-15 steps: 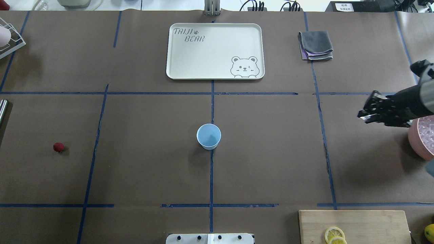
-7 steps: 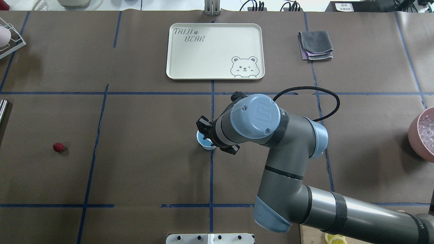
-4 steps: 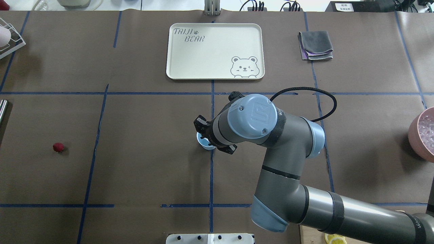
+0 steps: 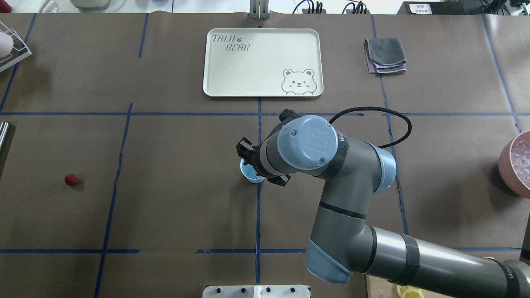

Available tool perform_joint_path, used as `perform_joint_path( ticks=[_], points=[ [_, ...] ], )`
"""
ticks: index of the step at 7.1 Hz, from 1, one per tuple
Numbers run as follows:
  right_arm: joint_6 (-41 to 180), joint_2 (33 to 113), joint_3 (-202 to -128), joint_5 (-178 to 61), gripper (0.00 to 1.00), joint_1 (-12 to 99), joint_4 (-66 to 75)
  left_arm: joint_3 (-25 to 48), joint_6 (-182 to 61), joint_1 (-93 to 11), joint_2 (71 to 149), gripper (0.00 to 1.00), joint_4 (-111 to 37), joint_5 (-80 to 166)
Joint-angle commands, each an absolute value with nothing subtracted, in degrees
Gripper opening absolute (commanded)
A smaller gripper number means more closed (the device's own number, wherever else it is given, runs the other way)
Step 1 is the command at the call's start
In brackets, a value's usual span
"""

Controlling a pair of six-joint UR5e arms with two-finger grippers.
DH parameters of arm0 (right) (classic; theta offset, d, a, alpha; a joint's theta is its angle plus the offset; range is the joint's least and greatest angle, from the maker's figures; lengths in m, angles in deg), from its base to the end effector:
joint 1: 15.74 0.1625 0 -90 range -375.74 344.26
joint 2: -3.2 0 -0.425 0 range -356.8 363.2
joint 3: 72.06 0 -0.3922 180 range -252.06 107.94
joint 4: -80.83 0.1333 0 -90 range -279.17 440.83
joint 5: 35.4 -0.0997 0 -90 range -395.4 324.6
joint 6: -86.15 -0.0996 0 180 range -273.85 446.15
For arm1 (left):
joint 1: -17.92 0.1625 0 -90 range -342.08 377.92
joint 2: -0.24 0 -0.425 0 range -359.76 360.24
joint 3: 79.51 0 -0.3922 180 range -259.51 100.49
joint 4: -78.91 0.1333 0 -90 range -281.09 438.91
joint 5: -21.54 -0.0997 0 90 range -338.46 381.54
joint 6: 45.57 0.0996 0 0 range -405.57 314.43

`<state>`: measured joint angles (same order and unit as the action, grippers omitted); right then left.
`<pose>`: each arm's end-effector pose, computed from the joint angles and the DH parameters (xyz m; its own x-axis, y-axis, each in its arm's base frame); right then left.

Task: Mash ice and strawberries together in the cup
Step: 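Tilt the bowl with the right gripper to pour ice into the cup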

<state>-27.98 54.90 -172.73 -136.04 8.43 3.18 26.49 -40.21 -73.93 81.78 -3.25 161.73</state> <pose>-0.5502 -0.3729 0.1597 0.2955 0.5730 0.7644 -0.4114 0.7985 -0.4395 -0.0705 -0.4236 0.5957 0.6400 0.0688 -0.7653 -0.0276 0.9974 0.0665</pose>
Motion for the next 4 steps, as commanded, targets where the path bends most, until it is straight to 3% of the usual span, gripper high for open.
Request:
perform_joint_path(
  ticks=[1, 2, 4],
  points=[
    [-27.4, 59.1, -177.1, -137.5, 0.65, 10.8, 2.5, 26.5, -40.2, -73.9, 81.8, 1.0, -3.3, 161.7],
    [-23.7, 67.6, -183.4, -142.8, 0.67, 15.5, 2.6, 26.5, -40.2, -73.9, 81.7, 1.0, -3.3, 161.7],
    [-2.9, 82.7, -189.0, -153.8, 0.67, 27.1, 3.1, 26.4, -40.2, -73.9, 81.7, 1.0, -3.2, 161.7]
  ],
)
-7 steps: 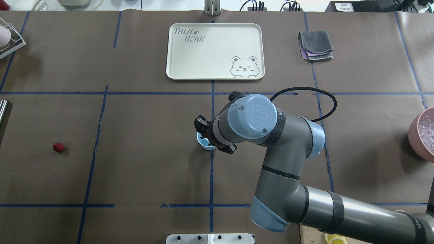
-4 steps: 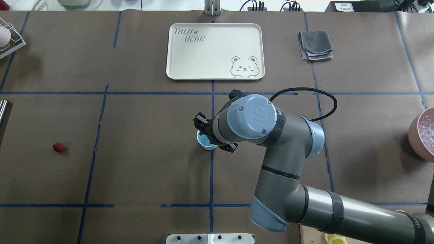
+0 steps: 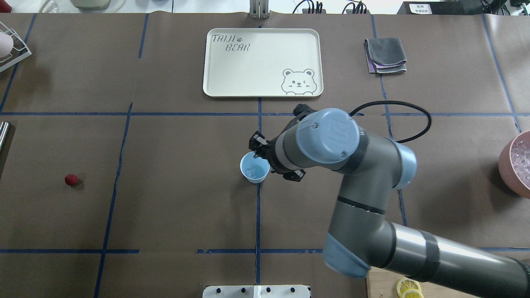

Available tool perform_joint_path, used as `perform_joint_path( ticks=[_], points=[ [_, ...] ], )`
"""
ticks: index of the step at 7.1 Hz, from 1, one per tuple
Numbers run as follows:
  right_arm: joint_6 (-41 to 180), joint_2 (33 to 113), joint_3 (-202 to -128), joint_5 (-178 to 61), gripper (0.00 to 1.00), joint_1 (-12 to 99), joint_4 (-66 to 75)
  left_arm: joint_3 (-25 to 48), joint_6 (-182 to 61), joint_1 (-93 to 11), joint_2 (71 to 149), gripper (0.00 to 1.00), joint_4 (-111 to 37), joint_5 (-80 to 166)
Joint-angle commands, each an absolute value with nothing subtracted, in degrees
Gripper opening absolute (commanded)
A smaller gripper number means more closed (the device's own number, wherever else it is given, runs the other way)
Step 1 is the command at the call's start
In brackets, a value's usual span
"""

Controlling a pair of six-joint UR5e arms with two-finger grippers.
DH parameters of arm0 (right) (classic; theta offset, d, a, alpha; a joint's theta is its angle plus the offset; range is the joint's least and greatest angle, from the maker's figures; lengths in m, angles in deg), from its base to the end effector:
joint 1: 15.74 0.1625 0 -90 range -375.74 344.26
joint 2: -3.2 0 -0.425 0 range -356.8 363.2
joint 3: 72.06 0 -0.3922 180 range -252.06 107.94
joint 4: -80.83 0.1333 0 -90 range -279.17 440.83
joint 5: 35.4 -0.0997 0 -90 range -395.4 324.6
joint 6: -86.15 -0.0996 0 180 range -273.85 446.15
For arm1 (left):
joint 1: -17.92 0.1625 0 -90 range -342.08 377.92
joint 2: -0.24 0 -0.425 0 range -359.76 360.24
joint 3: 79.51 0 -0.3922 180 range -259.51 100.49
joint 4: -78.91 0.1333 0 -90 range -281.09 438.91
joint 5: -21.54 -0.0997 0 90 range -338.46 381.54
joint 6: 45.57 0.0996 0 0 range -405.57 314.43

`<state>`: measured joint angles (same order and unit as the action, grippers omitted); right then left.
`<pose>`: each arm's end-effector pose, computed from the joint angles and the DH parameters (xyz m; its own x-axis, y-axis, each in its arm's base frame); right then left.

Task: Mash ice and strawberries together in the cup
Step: 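Tilt the bowl with the right gripper to pour ice into the cup, then withdraw the pink bowl with the right gripper back to the side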

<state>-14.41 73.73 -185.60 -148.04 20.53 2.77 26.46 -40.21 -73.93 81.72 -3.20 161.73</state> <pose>-0.3961 -0.4084 0.2668 0.4017 0.5045 0.7643 -0.3718 0.8525 -0.3674 -0.0705 -0.4231 0.5965 0.6399 0.0669 -0.7655 -0.0276 0.9976 0.0641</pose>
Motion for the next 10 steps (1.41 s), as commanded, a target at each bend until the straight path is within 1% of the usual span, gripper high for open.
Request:
perform_joint_path(
  ticks=[1, 2, 4, 6, 7, 8, 10],
  points=[
    [10.3, 88.9, -189.6, -156.8, 0.67, 32.9, 3.4, 26.4, -40.2, -73.9, 81.7, 1.0, -3.2, 161.7],
    [23.7, 94.5, -189.3, -159.2, 0.75, 39.1, 3.3, 26.5, -40.2, -73.9, 81.7, 1.0, -3.2, 161.7],
    [46.2, 101.6, -187.4, -159.9, 0.77, 48.1, 3.1, 26.5, -40.2, -73.9, 81.7, 1.0, -3.2, 161.7],
    [64.8, 103.8, -181.3, -159.7, 0.81, 55.2, 3.2, 26.5, -40.2, -73.9, 81.7, 1.0, -3.2, 161.7],
    [66.5, 104.0, -179.3, -160.6, 0.83, 56.3, 3.4, 26.5, -40.2, -73.9, 81.7, 1.0, -3.2, 161.7],
    [66.4, 104.6, -177.0, -160.6, 0.97, 56.3, 6.9, 26.5, -40.2, -73.9, 81.7, 1.0, -3.2, 161.7],
    [65.5, 105.0, -169.8, -160.7, 0.96, 56.2, 17.0, 26.7, -40.2, -73.9, 81.7, 1.0, -3.2, 162.2]
  ],
)
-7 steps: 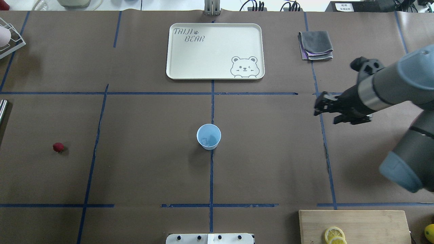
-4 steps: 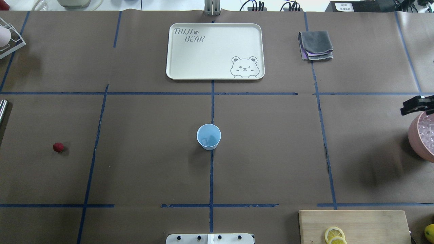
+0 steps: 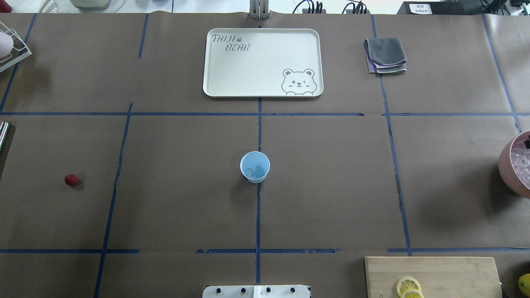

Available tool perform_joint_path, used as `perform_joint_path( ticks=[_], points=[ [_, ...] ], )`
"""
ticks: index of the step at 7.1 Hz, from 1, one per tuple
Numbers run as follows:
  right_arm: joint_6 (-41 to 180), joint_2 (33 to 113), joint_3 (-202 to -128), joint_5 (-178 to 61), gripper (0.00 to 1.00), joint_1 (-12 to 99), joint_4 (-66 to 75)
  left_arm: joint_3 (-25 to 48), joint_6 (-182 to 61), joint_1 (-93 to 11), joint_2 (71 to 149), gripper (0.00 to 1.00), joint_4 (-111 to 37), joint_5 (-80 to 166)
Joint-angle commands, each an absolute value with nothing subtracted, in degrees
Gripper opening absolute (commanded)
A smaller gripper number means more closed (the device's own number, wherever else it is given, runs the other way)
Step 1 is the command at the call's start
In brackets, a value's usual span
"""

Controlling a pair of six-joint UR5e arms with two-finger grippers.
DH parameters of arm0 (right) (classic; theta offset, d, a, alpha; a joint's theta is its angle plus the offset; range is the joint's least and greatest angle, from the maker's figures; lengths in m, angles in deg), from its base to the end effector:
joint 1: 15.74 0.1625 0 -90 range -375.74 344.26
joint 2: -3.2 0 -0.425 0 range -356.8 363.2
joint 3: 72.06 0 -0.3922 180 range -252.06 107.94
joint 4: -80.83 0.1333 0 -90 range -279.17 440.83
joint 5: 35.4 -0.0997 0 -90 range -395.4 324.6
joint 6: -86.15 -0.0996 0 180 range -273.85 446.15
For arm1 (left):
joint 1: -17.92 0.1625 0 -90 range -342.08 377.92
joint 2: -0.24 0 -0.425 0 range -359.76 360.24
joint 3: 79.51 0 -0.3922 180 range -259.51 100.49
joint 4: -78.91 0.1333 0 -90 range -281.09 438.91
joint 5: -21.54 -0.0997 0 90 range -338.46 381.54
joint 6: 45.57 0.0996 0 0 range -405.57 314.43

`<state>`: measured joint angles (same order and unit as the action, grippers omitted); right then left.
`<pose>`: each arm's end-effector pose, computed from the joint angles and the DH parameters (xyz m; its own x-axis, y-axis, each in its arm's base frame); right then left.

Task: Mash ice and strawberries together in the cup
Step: 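Withdraw the pink bowl with the right gripper back to the side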

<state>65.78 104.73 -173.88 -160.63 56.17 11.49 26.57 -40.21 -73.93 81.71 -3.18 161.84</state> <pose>-0.0613 -0.4318 0.6173 0.7688 -0.1126 0.6295 0.0239 0.9887 0.1477 -0.0704 -0.4230 0.5955 0.6385 0.0680 -0.7666 -0.0275 0.9975 0.0656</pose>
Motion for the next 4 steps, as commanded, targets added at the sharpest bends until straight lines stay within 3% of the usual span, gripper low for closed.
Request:
perform_joint_path(
  ticks=[1, 4],
  points=[
    [63.0, 105.3, -170.0, -161.3, 0.95, 56.3, 17.9, 26.7, -40.3, -73.9, 81.7, 1.0, -3.2, 162.3],
    [62.7, 106.7, -169.4, -163.1, 0.94, 56.2, 17.9, 27.4, -40.3, -74.0, 81.5, 1.0, -3.1, 162.3]
  ],
)
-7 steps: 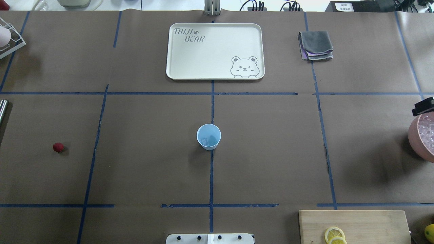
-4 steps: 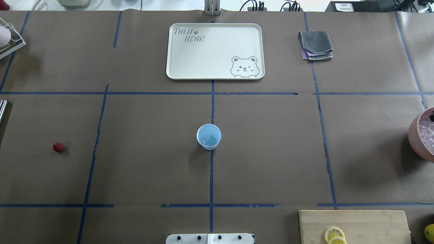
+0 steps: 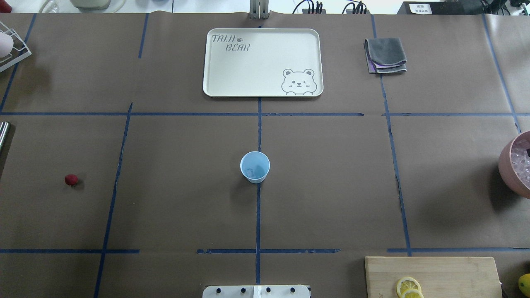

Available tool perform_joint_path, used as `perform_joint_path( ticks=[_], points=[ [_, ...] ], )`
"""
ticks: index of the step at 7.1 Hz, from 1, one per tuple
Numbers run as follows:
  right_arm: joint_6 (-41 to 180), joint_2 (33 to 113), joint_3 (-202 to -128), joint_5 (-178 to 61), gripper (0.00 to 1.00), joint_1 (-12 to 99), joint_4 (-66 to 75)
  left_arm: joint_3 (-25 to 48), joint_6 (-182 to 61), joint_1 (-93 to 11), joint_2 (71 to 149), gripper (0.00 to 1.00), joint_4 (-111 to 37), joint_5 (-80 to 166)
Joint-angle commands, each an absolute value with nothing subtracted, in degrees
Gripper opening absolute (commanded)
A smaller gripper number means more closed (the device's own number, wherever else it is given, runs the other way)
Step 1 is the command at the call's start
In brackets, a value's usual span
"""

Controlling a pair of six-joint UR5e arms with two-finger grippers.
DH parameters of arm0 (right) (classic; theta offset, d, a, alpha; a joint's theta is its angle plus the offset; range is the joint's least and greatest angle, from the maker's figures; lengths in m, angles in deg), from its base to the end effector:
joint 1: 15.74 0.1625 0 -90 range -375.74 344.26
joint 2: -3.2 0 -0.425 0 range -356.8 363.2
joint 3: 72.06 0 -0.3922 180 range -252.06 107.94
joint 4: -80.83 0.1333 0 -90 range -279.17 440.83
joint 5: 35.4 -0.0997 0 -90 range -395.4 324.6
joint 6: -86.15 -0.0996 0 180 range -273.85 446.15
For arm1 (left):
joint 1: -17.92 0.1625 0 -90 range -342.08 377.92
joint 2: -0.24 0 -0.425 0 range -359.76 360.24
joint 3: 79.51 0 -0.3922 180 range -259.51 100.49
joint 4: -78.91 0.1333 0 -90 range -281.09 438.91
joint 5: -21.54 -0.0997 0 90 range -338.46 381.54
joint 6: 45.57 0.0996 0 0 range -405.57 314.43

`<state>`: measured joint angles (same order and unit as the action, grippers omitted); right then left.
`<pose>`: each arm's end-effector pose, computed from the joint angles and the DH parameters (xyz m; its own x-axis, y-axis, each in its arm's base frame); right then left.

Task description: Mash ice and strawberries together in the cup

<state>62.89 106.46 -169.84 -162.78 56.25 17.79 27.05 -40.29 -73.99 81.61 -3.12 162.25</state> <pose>-0.0589 -0.4169 0.6508 0.7447 -0.0705 0.6636 -0.0070 0.9935 0.1133 -0.0703 -0.4222 0.5917 0.6333 0.0704 -0.7707 -0.0251 0.9972 0.0705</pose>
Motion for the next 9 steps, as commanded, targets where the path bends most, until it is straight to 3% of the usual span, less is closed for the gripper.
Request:
perform_joint_path(
  ticks=[1, 4, 6, 7, 8, 9],
  points=[
    [62.8, 106.7, -169.0, -163.2, 0.93, 56.2, 17.9, 27.4, -40.3, -74.0, 81.4, 1.0, -3.1, 162.3],
    [62.7, 106.5, -167.9, -163.1, 0.86, 56.2, 17.9, 27.4, -40.3, -74.0, 81.2, 1.0, -3.1, 162.3],
    [62.7, 106.5, -167.4, -163.2, 0.69, 56.2, 17.8, 27.4, -40.3, -74.0, 81.3, 1.0, -3.1, 162.3],
    [62.7, 106.5, -167.3, -163.1, 0.5, 56.2, 17.8, 27.4, -40.3, -74.0, 81.2, 1.0, -3.1, 162.3],
    [62.7, 106.3, -167.4, -163.2, 0.23, 56.2, 17.9, 27.4, -40.3, -74.0, 81.2, 1.0, -3.1, 162.3],
    [62.8, 106.0, -167.6, -163.2, 0.03, 56.2, 17.9, 27.4, -40.3, -74.0, 81.2, 1.0, -3.1, 162.3]
  ],
)
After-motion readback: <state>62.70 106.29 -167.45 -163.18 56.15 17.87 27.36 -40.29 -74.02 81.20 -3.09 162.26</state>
